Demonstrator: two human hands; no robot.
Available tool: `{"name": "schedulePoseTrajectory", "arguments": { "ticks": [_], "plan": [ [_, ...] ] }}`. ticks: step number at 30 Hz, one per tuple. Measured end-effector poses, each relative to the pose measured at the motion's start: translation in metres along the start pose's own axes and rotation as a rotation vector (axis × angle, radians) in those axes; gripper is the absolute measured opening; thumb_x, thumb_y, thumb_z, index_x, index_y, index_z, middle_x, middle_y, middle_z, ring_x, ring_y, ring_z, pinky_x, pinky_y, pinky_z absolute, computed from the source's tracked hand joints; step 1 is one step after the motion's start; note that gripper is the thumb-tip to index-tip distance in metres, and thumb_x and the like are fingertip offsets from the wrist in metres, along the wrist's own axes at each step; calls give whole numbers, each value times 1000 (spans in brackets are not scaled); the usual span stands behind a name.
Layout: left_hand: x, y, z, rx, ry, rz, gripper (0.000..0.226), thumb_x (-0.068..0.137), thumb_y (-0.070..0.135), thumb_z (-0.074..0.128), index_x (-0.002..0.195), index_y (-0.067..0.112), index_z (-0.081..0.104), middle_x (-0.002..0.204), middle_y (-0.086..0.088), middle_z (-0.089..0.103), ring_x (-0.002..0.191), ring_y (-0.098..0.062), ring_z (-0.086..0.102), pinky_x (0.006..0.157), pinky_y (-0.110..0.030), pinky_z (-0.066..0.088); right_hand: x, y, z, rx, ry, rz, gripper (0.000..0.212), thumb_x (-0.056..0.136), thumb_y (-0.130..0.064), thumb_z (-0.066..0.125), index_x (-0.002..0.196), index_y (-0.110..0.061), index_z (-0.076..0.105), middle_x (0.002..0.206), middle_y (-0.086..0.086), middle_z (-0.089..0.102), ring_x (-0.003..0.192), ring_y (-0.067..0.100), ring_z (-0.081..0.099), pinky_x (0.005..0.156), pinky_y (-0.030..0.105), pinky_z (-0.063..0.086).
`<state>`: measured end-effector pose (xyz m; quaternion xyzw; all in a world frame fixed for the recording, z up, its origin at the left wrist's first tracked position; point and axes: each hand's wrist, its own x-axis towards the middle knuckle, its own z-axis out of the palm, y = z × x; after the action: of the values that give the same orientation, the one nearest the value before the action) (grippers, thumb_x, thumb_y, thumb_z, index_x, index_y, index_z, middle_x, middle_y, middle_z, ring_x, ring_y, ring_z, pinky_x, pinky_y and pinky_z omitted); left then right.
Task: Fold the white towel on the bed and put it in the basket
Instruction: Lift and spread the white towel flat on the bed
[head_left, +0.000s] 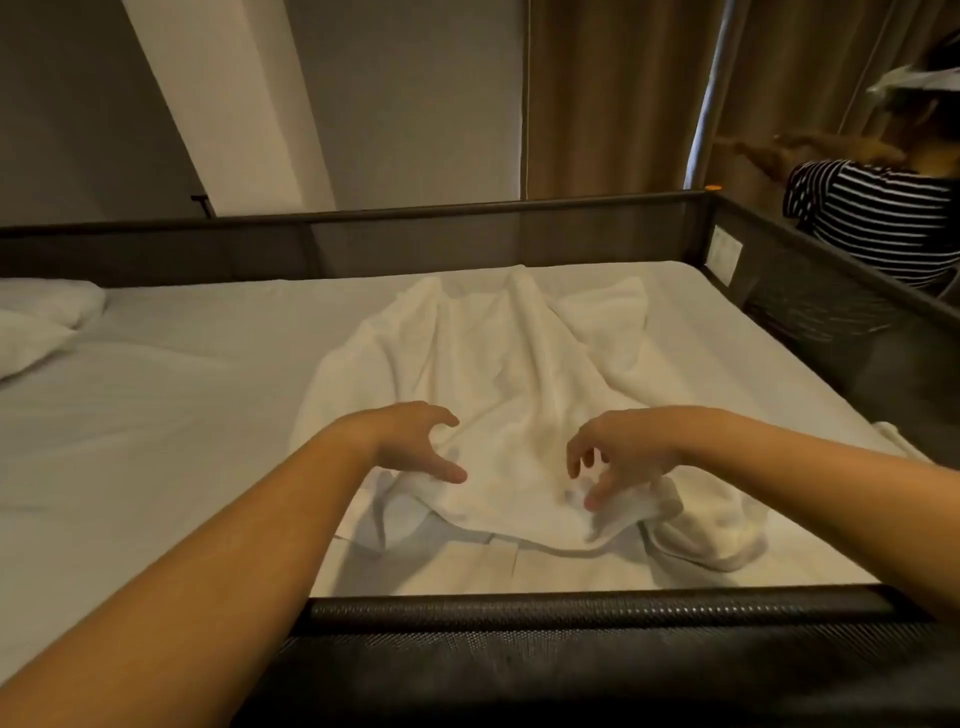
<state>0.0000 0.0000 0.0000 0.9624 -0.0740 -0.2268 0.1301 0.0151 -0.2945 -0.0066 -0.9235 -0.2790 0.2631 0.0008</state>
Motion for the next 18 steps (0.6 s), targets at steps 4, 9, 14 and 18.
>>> {"name": "schedulePoseTrajectory", "arguments": {
  "ticks": [4,9,14,18],
  "plan": [
    [4,4,11,79,-114,14,104,75,51,90,161,36,33,168,9,30,153,-21,33,124,-43,31,-4,-5,11,-88,-83,47,47,74,-55,81,113,-35,66,106,-10,64,91,12,64,76,27,53],
    [16,3,25,260,-181,12,102,71,40,95,156,38,39,157,5,41,140,-24,46,115,-45,44,-2,-4,14,-112,-165,82,53,67,-52,89,108,-28,67,98,-8,66,88,16,64,73,29,52],
    [19,0,30,347,-155,61,67,75,24,94,132,31,59,134,3,50,117,-23,56,99,-39,53,1,0,13,-126,-281,91,46,69,-53,92,96,-26,67,94,-10,65,84,16,60,73,29,49],
    [25,-3,29,247,-42,74,22,89,24,80,110,25,72,120,4,63,105,-18,63,88,-30,55,6,4,8,-124,-289,113,21,81,-31,87,88,-25,68,83,-11,62,75,10,55,70,24,48]
  ]
}}
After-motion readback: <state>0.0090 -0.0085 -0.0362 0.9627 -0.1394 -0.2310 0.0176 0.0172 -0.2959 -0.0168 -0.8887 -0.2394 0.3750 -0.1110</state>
